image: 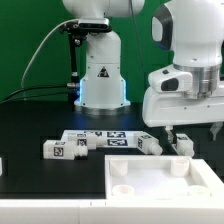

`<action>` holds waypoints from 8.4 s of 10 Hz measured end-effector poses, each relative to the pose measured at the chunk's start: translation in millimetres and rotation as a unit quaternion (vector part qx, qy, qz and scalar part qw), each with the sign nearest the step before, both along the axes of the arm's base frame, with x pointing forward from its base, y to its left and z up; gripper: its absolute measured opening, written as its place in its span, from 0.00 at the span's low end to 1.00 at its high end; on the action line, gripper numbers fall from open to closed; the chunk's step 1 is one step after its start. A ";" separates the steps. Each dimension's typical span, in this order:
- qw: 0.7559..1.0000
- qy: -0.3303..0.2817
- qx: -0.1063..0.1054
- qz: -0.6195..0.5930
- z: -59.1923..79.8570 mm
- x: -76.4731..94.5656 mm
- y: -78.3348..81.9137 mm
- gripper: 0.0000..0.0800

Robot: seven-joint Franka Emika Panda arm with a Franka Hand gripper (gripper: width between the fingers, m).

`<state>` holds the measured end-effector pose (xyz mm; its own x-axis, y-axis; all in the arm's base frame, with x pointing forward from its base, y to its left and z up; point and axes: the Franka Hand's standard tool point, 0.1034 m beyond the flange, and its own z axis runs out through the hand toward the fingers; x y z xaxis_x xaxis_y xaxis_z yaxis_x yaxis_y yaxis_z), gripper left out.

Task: Assemble square table

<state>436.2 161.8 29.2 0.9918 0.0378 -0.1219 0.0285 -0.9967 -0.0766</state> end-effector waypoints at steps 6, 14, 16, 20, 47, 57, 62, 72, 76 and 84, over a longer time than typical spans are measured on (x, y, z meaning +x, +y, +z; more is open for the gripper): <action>1.000 0.017 -0.011 -0.007 -18.0 -28.4 5.2 0.48; 0.962 -0.035 0.019 0.271 4.2 -10.5 0.3 0.36; 0.905 -0.074 0.014 0.419 8.8 -0.8 9.8 0.36; 0.783 -0.103 0.007 0.614 5.3 3.7 24.2 0.36; 0.485 -0.128 -0.048 0.864 38.2 30.5 -9.9 0.81; 0.867 -0.168 -0.036 0.468 44.1 52.5 17.8 0.81; 0.920 -0.193 -0.009 0.340 46.3 57.1 17.3 0.81; 0.986 -0.097 0.023 -0.135 41.9 54.1 -8.8 0.81; 0.976 -0.074 0.024 -0.201 27.7 47.4 -6.9 0.81; 0.959 0.235 0.013 -0.156 45.6 56.4 -35.4 0.81</action>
Offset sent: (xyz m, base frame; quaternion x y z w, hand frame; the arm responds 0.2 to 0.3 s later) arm 0.0000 0.0000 0.0000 0.0000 0.0000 0.0000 1.0000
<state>492.6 126.5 74.8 0.7905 -0.2430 -0.5621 -0.3148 -0.9486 -0.0326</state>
